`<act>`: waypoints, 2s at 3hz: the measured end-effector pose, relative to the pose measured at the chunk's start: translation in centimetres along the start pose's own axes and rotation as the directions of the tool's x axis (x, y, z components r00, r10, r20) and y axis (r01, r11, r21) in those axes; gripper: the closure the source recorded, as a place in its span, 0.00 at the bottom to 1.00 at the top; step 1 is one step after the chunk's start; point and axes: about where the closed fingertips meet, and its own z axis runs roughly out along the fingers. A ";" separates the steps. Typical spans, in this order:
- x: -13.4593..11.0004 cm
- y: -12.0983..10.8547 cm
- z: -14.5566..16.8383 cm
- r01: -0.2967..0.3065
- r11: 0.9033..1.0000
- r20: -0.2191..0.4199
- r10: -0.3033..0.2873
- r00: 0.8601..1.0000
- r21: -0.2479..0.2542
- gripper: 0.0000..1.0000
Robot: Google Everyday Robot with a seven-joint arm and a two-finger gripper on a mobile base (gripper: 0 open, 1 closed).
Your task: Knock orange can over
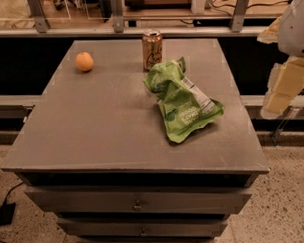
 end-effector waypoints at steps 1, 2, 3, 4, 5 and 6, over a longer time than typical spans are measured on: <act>0.0 -5.6 3.0 0.047 0.999 0.010 -0.047 0.999 0.006 0.00; -1.2 -14.3 8.2 0.070 0.998 0.023 -0.070 0.997 0.008 0.00; -1.2 -14.3 8.2 0.070 0.998 0.023 -0.070 0.997 0.008 0.00; -2.5 -14.7 8.4 0.105 0.992 0.123 -0.113 0.986 0.067 0.00; -4.5 -15.7 7.7 0.131 0.976 0.273 -0.176 0.946 0.175 0.00; -6.8 -18.1 7.7 0.120 0.959 0.372 -0.212 0.904 0.257 0.00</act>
Offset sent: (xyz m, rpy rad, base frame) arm 0.2633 -0.0117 0.0598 0.0380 -0.2102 0.1022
